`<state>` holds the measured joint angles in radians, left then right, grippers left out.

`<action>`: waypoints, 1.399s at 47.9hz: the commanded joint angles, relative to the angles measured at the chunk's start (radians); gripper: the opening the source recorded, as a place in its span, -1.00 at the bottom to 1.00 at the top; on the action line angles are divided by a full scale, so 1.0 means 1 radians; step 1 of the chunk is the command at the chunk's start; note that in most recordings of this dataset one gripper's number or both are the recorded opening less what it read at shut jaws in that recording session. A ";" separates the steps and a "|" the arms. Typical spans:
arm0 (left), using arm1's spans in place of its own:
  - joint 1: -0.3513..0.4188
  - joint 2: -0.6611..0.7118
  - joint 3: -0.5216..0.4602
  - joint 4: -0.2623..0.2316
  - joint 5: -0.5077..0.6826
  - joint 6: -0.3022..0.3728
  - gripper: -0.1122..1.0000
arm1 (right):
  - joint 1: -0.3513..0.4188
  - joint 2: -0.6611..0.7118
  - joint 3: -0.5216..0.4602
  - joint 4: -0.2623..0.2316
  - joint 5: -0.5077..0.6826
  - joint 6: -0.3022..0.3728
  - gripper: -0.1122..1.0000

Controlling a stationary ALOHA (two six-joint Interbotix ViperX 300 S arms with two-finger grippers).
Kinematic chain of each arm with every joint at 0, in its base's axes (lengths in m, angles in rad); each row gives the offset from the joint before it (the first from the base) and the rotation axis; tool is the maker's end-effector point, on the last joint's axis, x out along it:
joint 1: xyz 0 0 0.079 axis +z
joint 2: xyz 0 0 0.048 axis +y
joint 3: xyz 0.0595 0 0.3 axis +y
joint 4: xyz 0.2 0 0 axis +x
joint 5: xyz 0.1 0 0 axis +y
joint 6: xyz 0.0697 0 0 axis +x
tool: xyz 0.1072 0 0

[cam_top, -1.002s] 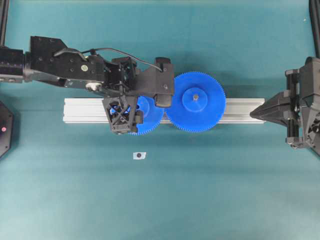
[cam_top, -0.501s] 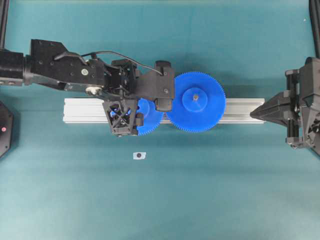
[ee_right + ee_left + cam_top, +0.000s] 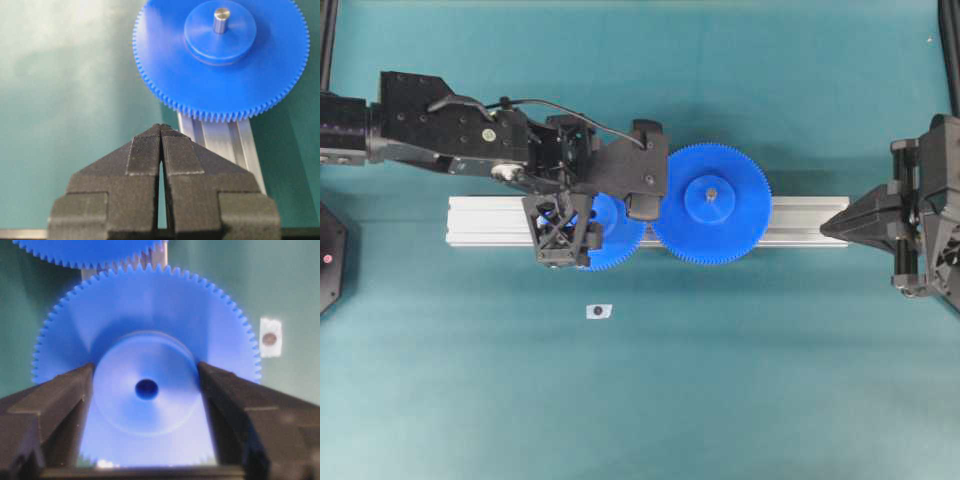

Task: Insert the small gear onto the shaft.
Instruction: 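Align the gear's bore with the shaft tip, meshing with the large gear, then push the small gear down onto the shaft with the left gripper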

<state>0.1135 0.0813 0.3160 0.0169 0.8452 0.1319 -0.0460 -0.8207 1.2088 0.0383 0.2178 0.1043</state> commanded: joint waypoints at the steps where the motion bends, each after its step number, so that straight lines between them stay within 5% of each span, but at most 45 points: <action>1: 0.025 -0.009 0.000 0.005 0.015 -0.008 0.44 | -0.002 0.003 -0.008 0.000 -0.009 0.008 -0.75; 67: -0.002 0.025 -0.089 0.006 0.104 0.012 0.45 | -0.002 0.003 -0.005 0.000 -0.009 0.008 -0.75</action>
<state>0.1058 0.1150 0.2500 0.0169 0.9311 0.1442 -0.0460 -0.8207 1.2134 0.0368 0.2163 0.1043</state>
